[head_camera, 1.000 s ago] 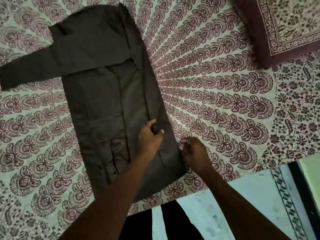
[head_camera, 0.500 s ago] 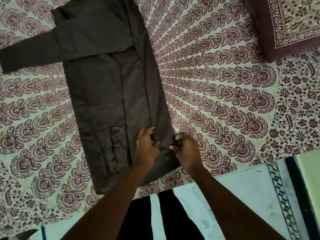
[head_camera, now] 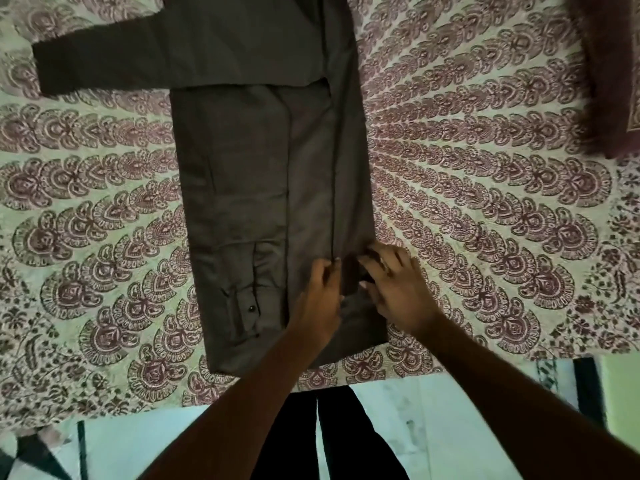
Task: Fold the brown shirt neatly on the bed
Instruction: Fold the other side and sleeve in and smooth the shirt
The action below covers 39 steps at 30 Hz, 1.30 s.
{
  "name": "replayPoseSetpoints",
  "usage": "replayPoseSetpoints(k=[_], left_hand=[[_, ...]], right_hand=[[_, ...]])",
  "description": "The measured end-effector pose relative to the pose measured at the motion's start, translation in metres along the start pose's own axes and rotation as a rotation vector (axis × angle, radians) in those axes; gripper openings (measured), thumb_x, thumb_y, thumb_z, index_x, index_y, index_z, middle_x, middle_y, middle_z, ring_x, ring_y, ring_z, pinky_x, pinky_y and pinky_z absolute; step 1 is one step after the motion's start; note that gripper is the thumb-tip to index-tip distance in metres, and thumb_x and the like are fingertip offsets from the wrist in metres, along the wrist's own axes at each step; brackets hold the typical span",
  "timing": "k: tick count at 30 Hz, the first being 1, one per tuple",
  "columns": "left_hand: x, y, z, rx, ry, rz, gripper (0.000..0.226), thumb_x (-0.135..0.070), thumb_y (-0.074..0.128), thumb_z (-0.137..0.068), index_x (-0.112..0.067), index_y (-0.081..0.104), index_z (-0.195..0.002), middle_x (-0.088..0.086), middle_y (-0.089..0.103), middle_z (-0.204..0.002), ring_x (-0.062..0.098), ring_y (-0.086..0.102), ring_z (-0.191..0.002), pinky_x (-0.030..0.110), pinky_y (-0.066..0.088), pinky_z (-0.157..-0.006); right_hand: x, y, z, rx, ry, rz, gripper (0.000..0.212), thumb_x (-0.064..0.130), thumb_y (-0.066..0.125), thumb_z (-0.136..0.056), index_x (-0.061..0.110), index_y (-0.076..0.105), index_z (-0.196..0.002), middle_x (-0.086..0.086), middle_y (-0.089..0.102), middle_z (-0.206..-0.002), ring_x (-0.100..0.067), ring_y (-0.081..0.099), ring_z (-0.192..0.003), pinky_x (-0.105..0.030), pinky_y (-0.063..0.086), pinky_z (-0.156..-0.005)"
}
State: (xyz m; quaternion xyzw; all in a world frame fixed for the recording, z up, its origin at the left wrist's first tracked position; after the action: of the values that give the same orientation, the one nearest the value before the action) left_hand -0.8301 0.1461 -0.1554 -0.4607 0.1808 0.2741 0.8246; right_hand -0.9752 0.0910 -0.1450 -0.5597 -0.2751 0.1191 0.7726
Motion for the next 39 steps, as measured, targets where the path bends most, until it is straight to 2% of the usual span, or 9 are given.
replayPoseSetpoints(k=[5,8,15,18,24,27,31,33,39], left_hand=[[0.013,0.007,-0.006,0.025,0.085,-0.005,0.089,-0.005,0.072,-0.085,-0.01,0.024,-0.16,0.002,0.019,-0.14,0.035,0.062,-0.107,0.045,0.058,-0.088],[0.008,0.002,-0.009,-0.016,0.157,-0.124,0.094,-0.015,0.077,-0.081,-0.013,0.024,-0.159,0.006,0.02,-0.153,0.034,0.055,-0.121,0.045,0.058,-0.09],[-0.001,-0.017,-0.035,0.003,0.206,-0.447,0.128,-0.049,0.085,-0.061,-0.021,0.013,-0.162,-0.005,-0.008,-0.172,0.031,0.011,-0.157,0.062,0.025,-0.111],[0.002,-0.022,-0.048,0.014,0.161,-0.5,0.14,-0.064,0.086,-0.047,-0.025,0.015,-0.162,-0.006,0.014,-0.169,0.031,0.027,-0.148,0.053,0.022,-0.104],[-0.018,-0.062,-0.091,-0.282,0.213,-0.227,0.046,-0.044,0.052,-0.087,-0.025,0.064,-0.127,-0.002,0.06,-0.127,0.029,0.059,-0.109,0.045,0.048,-0.084],[-0.022,-0.108,-0.146,-0.447,0.11,-0.124,0.038,-0.023,0.047,-0.085,-0.017,0.067,-0.118,0.005,0.062,-0.122,0.034,0.059,-0.103,0.048,0.054,-0.081],[-0.03,-0.187,-0.237,-0.538,-0.027,-0.404,0.061,-0.029,0.036,-0.077,-0.016,0.057,-0.132,0.011,0.054,-0.135,0.038,0.053,-0.114,0.05,0.049,-0.088],[-0.022,-0.212,-0.279,-0.513,-0.031,-0.537,0.059,-0.026,0.051,-0.078,-0.013,0.055,-0.135,0.015,0.054,-0.135,0.04,0.055,-0.116,0.052,0.048,-0.091],[-0.013,-0.253,-0.324,-0.468,0.042,-0.823,0.014,-0.003,0.069,-0.069,0.006,0.063,-0.078,0.025,0.062,-0.084,0.043,0.067,-0.074,0.045,0.055,-0.052]], right_hand=[[-0.029,-0.005,-0.053,0.16,-0.281,0.198,0.058,0.047,0.045,-0.102,0.025,0.041,-0.155,-0.005,0.032,-0.166,-0.031,0.037,-0.147,-0.055,0.04,-0.105],[-0.046,-0.019,-0.101,0.195,-0.348,0.305,0.065,0.06,0.03,-0.103,0.029,0.03,-0.161,-0.005,0.023,-0.171,-0.031,0.032,-0.152,-0.057,0.036,-0.108],[-0.081,-0.05,-0.193,0.203,-0.258,0.285,0.071,0.071,0.021,-0.101,0.037,0.021,-0.163,-0.002,0.009,-0.174,-0.036,0.02,-0.157,-0.064,0.031,-0.112],[-0.083,-0.053,-0.206,0.216,-0.362,0.321,0.072,0.07,0.027,-0.101,0.032,0.025,-0.163,-0.004,0.013,-0.174,-0.036,0.021,-0.157,-0.063,0.03,-0.113],[-0.102,-0.056,-0.221,0.187,-0.41,0.312,0.07,0.072,0.032,-0.099,0.038,0.028,-0.161,-0.003,0.014,-0.173,-0.033,0.026,-0.154,-0.057,0.03,-0.108],[-0.108,-0.052,-0.228,0.181,-0.413,0.325,0.072,0.073,0.032,-0.098,0.039,0.026,-0.161,-0.005,0.014,-0.173,-0.036,0.025,-0.153,-0.06,0.027,-0.11],[-0.111,-0.048,-0.227,0.017,-0.449,0.334,0.071,0.072,0.036,-0.099,0.035,0.032,-0.16,-0.007,0.025,-0.171,-0.035,0.037,-0.149,-0.057,0.032,-0.107],[-0.114,-0.046,-0.224,-0.046,-0.458,0.328,0.072,0.073,0.037,-0.099,0.036,0.031,-0.16,-0.004,0.022,-0.172,-0.031,0.035,-0.15,-0.056,0.03,-0.106],[-0.115,-0.05,-0.223,-0.08,-0.474,0.272,0.07,0.072,0.036,-0.099,0.037,0.033,-0.16,-0.002,0.02,-0.172,-0.027,0.032,-0.154,-0.057,0.028,-0.108]])
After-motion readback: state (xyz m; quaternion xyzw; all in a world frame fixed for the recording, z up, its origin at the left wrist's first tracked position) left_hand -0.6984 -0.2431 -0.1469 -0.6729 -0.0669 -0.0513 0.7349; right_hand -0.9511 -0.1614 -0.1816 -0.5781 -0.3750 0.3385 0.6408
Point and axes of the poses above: each hand's wrist, its own z-axis away from the middle knuckle, its own y-axis out of the palm, x = y × z, the point moved 6 cm from there along -z, towards the middle knuckle
